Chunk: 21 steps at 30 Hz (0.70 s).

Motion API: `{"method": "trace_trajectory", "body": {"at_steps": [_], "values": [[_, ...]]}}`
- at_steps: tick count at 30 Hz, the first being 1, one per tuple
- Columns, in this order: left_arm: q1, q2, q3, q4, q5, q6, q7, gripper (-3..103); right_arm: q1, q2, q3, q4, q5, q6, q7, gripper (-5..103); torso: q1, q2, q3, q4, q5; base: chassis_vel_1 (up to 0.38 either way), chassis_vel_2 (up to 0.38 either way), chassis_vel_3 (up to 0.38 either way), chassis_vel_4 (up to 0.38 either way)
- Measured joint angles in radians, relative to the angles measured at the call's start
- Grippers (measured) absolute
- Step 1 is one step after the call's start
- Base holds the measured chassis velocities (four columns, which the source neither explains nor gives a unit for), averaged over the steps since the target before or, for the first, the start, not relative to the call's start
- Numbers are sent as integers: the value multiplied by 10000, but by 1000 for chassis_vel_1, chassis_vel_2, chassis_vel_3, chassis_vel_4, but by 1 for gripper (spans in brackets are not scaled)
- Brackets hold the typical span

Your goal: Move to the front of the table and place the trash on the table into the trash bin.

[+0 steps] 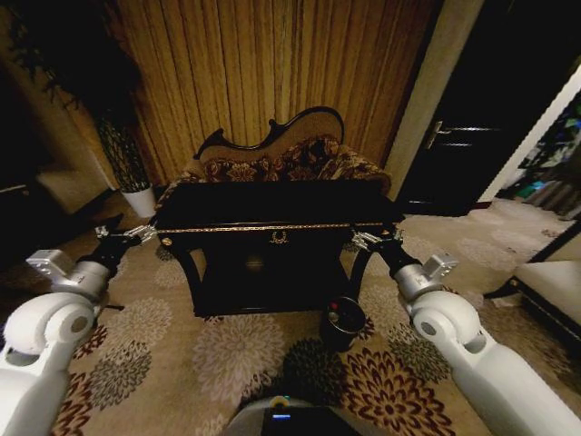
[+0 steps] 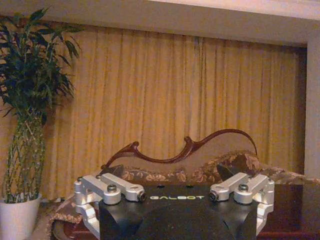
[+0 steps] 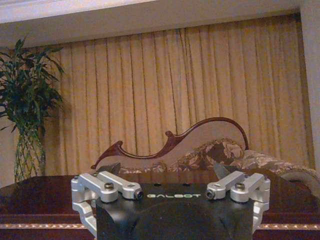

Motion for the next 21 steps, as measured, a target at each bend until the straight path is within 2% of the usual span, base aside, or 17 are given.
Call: {"method": "trace_trajectory", "body": {"at_steps": [21], "values": [[13, -50, 16, 32, 13, -173, 35, 100, 4, 53, 30, -139, -76, 66, -18, 100, 0, 1, 0, -2, 0, 140, -139, -142, 139]]}}
